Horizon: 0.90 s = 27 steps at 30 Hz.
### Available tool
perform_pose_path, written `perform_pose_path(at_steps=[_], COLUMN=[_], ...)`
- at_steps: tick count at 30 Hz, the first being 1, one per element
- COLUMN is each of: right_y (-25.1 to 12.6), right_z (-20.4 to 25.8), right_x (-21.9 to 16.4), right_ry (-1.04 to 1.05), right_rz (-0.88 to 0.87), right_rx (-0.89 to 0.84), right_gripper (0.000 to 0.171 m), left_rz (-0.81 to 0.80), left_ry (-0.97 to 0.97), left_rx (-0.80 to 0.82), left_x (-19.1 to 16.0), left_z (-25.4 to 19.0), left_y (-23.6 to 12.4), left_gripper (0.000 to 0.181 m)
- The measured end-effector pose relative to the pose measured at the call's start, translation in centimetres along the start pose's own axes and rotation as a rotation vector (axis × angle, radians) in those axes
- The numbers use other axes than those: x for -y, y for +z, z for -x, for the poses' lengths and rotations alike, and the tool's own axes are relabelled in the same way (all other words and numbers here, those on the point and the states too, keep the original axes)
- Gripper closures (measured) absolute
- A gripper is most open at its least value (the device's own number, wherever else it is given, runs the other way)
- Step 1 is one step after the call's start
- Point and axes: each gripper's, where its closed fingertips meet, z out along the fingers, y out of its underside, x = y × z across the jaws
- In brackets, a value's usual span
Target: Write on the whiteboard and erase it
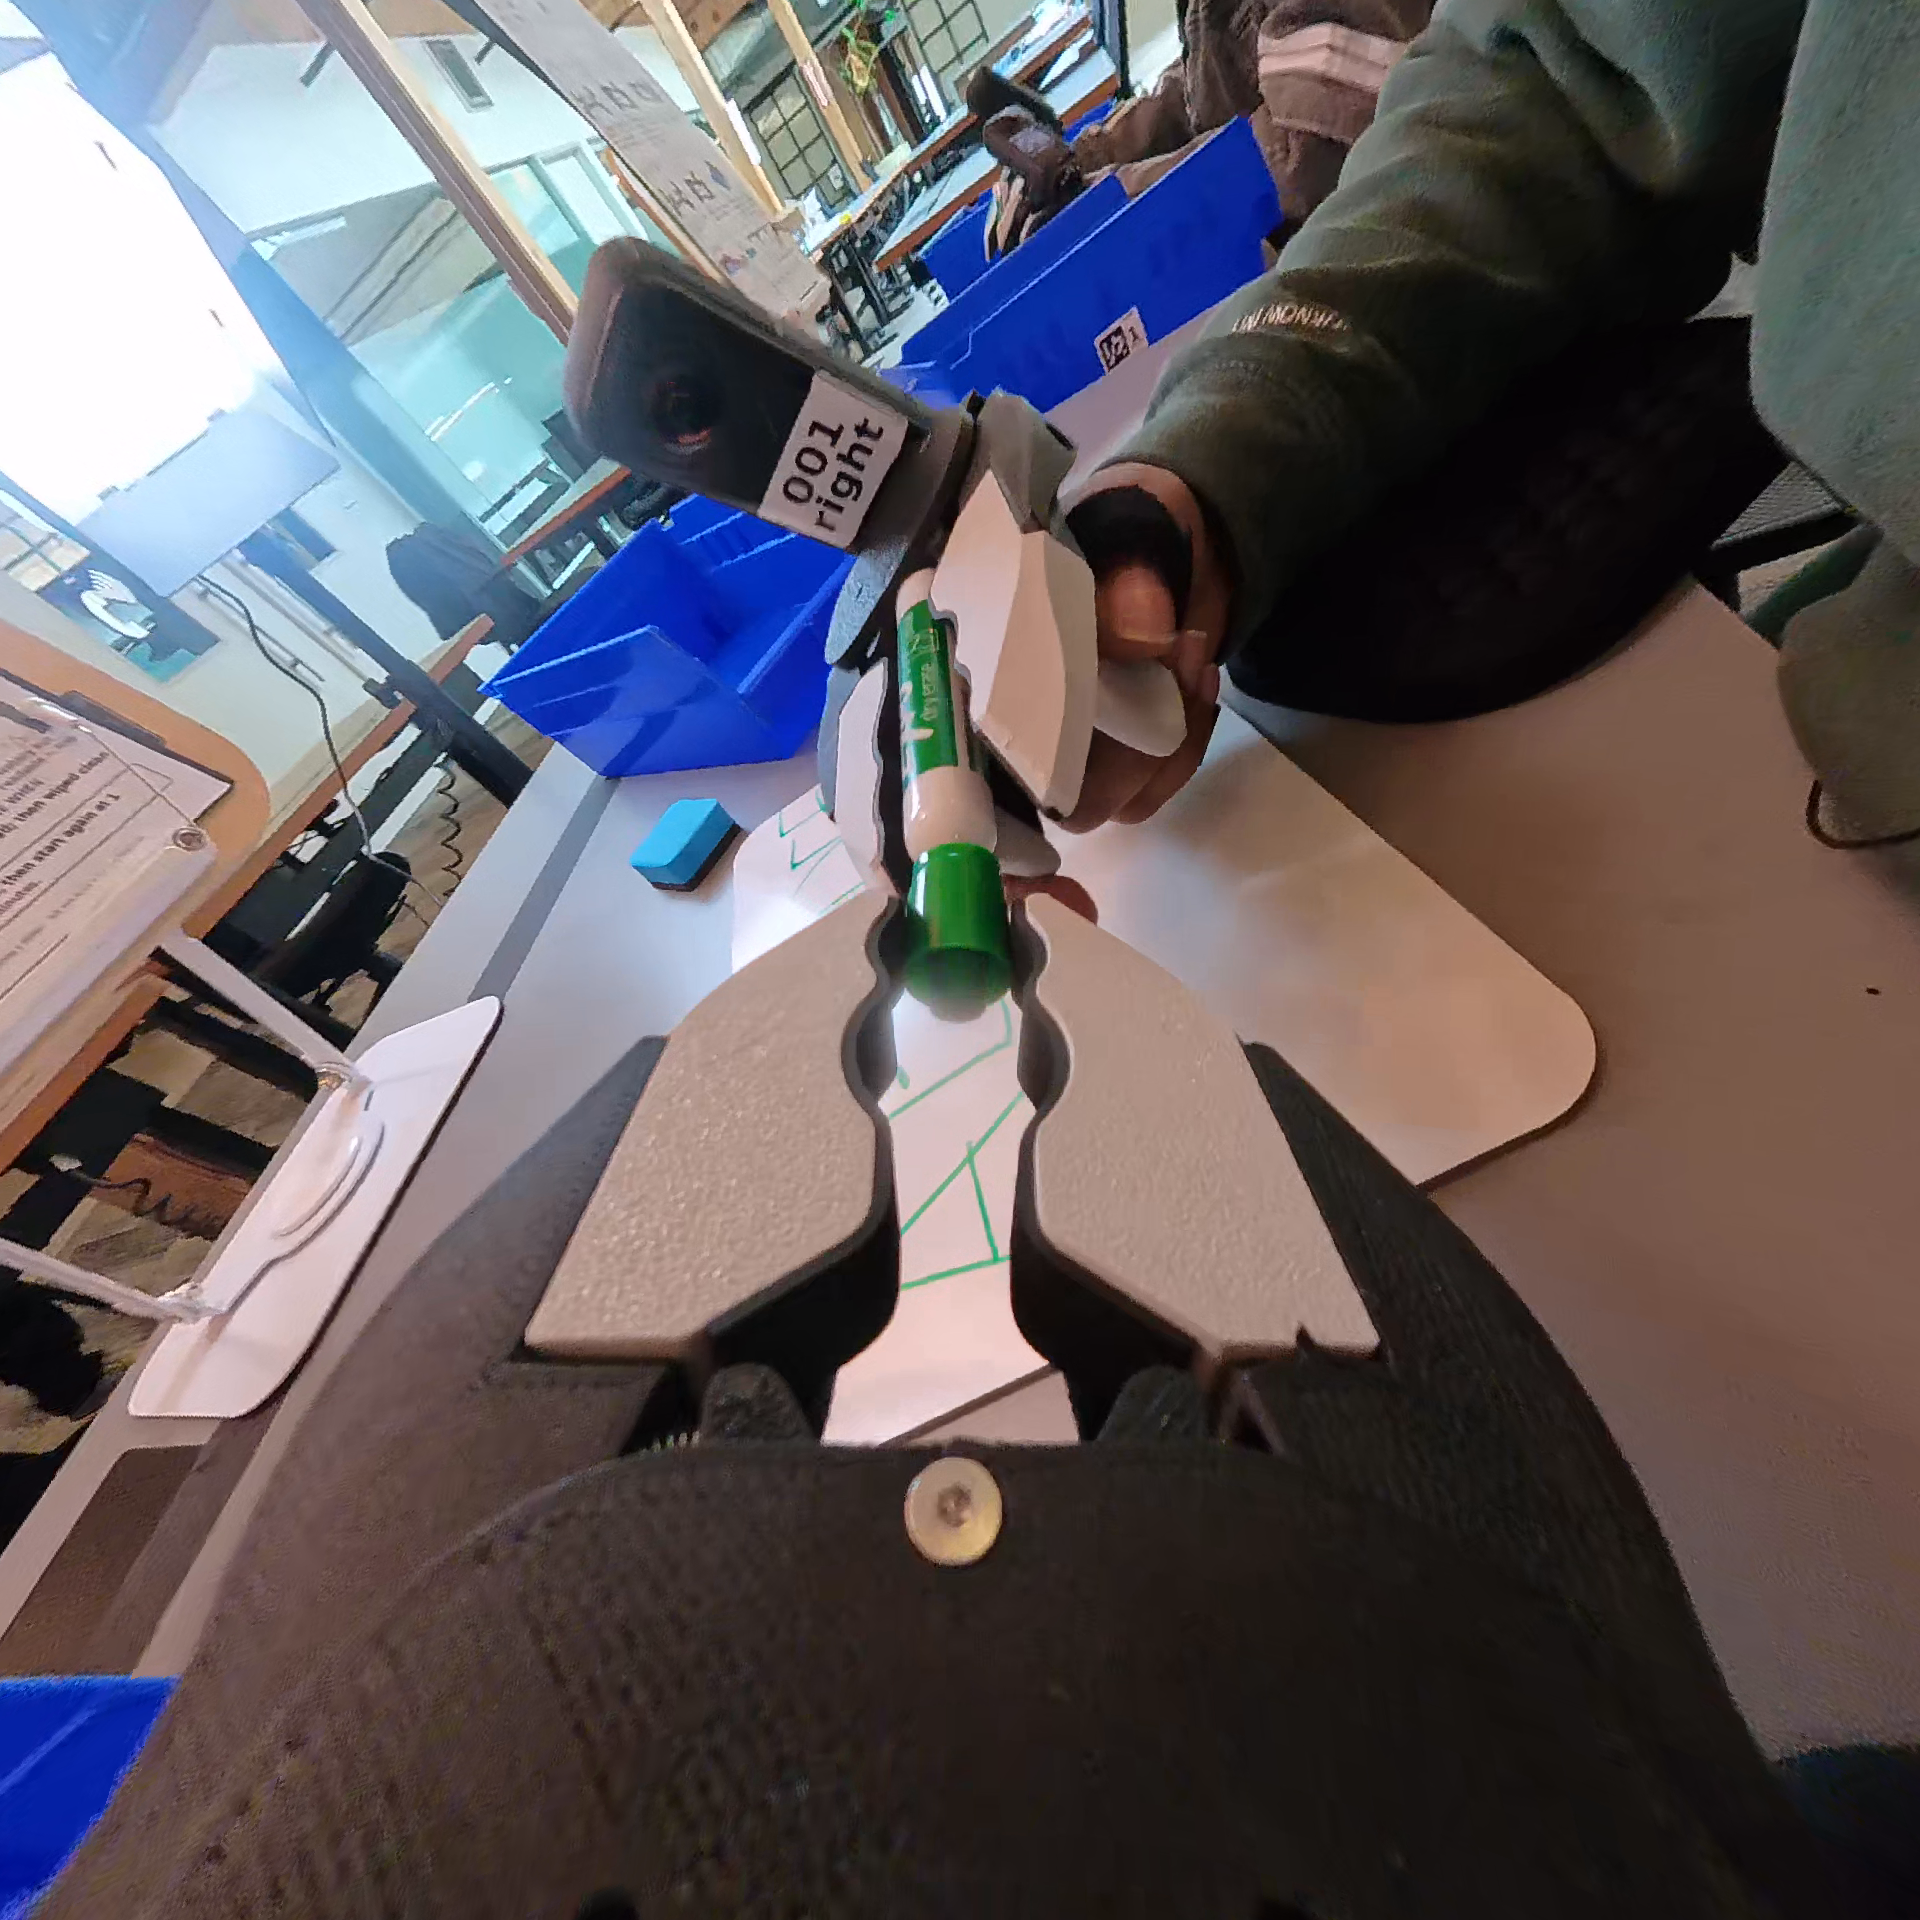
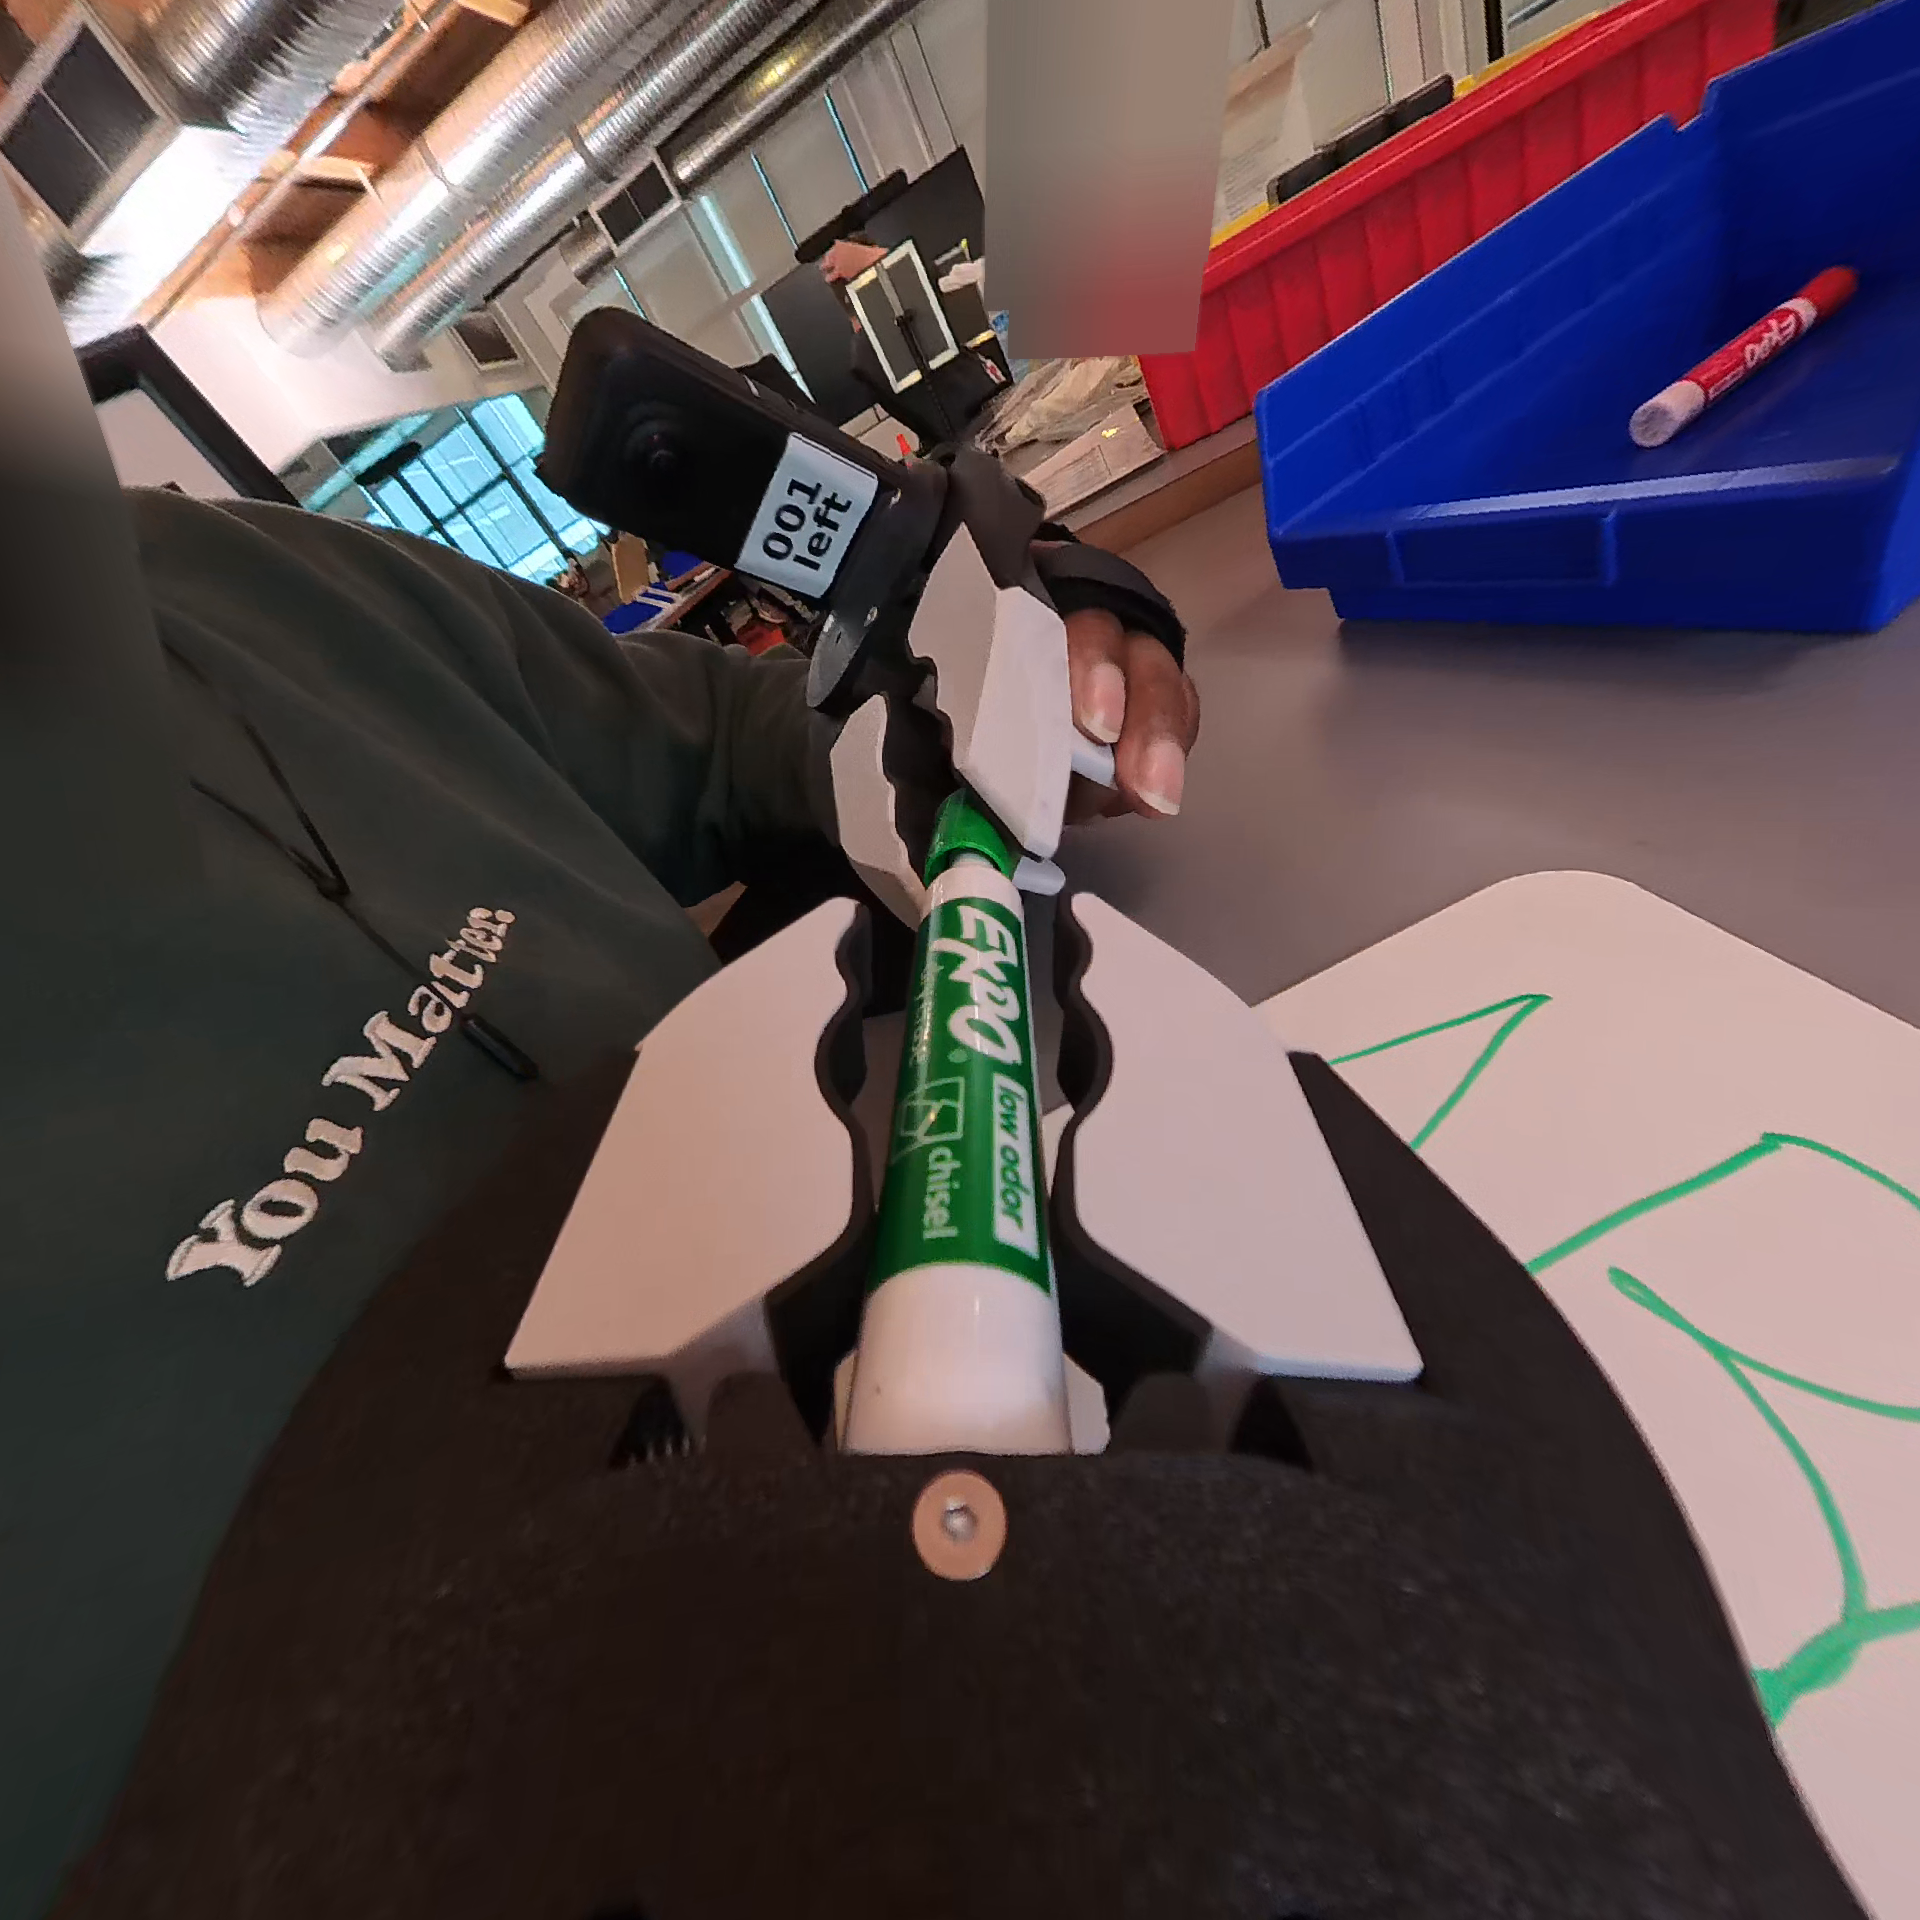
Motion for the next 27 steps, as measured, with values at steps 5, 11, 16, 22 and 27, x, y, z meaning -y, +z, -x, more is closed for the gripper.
perform_pose_path(at_steps=[5,11,16,22,27], right_y=[0.2,0.6,0.8,0.4,-2.7], right_z=[-1.2,-1.6,-2.3,-2.2,-3.1], right_x=[-1.3,-2.1,-2.4,-1.0,0.4], right_ry=[-0.071,-0.057,-0.076,-0.078,-0.389], right_rz=[0.062,0.086,0.095,0.074,0.229], right_rx=[-0.130,-0.171,-0.244,-0.198,-0.362], right_gripper=[0.138,0.139,0.139,0.137,0.124], left_rz=[0.150,0.167,0.269,0.181,0.184], left_ry=[0.040,0.048,0.099,-0.002,-0.123], left_rx=[0.035,0.021,0.047,0.049,0.016], left_x=[-2.1,-2.4,-4.0,-2.6,-3.4], left_z=[-0.1,-0.8,-0.6,0.6,1.2], left_y=[0.3,0.6,0.9,0.9,-0.2], left_gripper=[0.162,0.163,0.162,0.162,0.162])
